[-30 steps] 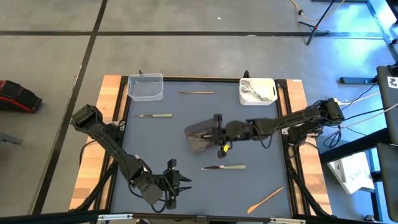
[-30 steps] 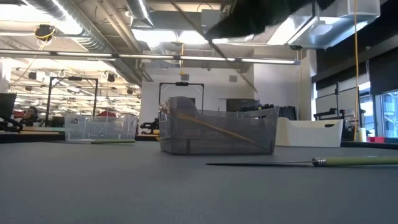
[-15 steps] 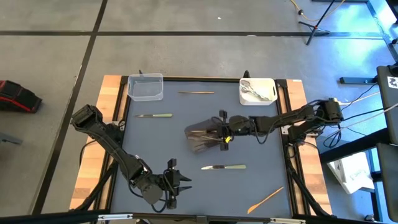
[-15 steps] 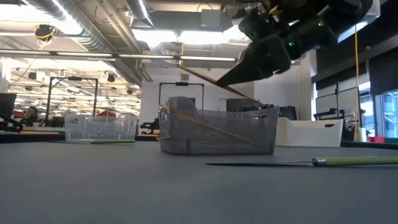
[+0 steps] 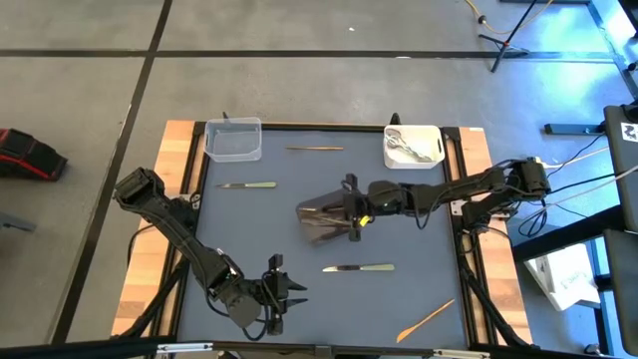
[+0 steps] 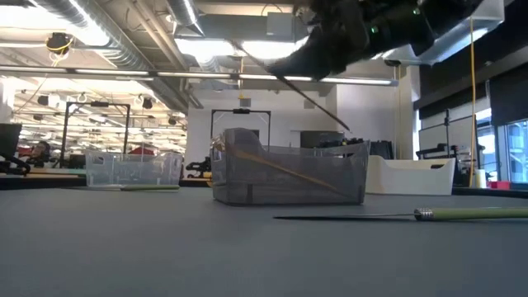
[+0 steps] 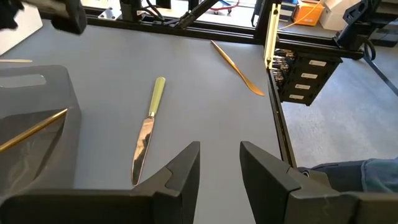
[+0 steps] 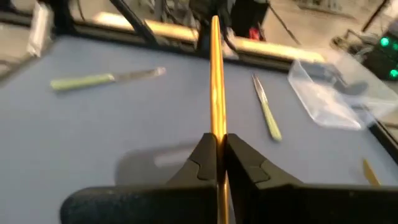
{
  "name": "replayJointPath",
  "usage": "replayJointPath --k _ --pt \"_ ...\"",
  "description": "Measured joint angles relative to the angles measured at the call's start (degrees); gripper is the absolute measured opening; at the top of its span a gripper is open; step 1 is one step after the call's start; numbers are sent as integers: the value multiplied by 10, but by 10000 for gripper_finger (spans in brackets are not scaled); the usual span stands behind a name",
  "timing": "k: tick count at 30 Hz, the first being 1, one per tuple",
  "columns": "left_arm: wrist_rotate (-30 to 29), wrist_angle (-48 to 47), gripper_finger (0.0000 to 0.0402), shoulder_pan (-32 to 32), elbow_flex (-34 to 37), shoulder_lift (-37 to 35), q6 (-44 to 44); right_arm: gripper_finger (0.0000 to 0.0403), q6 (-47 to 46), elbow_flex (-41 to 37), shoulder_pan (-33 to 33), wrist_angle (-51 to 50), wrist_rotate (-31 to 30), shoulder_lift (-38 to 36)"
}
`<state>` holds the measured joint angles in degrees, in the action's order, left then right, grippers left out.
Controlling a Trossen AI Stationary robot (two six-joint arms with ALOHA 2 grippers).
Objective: Sort silverware by color (type)
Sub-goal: Put the gold table knife into the black bin
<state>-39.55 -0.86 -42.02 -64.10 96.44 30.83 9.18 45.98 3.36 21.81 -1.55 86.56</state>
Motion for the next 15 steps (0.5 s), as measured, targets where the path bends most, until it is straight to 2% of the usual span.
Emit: replayJointPath --k 4,10,15 --pt "0 0 109 0 0 0 0 5 -13 1 0 30 12 12" --pt "0 -1 109 0 0 0 0 5 -14 1 0 101 11 86" --pt "0 -1 109 0 0 0 0 5 -15 1 0 74 6 112"
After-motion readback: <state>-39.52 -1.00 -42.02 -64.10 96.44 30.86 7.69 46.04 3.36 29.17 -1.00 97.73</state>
